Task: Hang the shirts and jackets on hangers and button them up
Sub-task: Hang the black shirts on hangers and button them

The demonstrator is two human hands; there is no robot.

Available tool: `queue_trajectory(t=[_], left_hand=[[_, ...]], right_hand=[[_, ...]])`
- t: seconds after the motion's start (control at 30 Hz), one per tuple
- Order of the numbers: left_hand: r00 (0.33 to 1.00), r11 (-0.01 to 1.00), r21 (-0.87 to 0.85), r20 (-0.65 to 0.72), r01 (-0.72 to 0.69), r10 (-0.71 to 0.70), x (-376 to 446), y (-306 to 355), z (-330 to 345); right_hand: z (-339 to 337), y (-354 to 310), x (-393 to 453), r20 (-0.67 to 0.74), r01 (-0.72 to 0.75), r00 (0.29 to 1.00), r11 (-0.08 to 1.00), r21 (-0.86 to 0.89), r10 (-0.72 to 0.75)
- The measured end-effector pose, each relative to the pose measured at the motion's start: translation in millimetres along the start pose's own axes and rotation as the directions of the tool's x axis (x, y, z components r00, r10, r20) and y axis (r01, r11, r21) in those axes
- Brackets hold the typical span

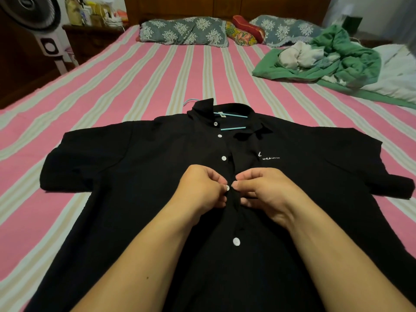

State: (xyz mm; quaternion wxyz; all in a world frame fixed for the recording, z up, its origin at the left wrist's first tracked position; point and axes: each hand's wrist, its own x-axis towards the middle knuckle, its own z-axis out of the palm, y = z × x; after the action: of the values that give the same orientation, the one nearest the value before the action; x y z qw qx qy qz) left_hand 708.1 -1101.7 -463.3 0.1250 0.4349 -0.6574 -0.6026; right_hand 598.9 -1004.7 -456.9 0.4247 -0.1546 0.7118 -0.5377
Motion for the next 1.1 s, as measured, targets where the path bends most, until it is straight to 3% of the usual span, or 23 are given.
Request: queue_trajectory(t=[0.1, 0.5, 0.7, 0.9, 1.03, 1.1], left_hand=[[1.000, 1.000, -0.017, 0.009, 0.004, -0.004, 0, 0, 0], [0.999, 0.994, 0.111, -0.036, -0.023, 0.027, -1, -2, -1], [1.000, 0.998, 0.060, -0.024, 0.012, -0.011, -4, 2, -6], [0.999, 0.999, 0.007, 0.022, 0.041, -0.042, -3, 1, -9], [0.999, 1.000, 0.013, 0.033, 0.014, -0.014, -3, -1, -8], [1.000, 1.000, 0.001, 0.007, -0.003, 0.003, -2, -3, -8]], right_hand=[[5, 1, 2, -0.046, 0.019, 0.999, 0.995, -0.094, -0.024], [8, 2, -1, -0.039, 0.067, 0.997, 0.995, -0.074, -0.070], [0, -1, -3, 0.078, 0.018, 0.997, 1.000, 0.001, -0.018], [13, 5, -3, 0.016, 0.177, 0.984, 0.952, -0.248, -0.178], [18, 9, -3, -0.069, 0.203, 0.963, 0.868, -0.453, -0.262], [18, 9, -4, -0.069, 0.216, 0.957, 0.855, -0.472, -0.280]])
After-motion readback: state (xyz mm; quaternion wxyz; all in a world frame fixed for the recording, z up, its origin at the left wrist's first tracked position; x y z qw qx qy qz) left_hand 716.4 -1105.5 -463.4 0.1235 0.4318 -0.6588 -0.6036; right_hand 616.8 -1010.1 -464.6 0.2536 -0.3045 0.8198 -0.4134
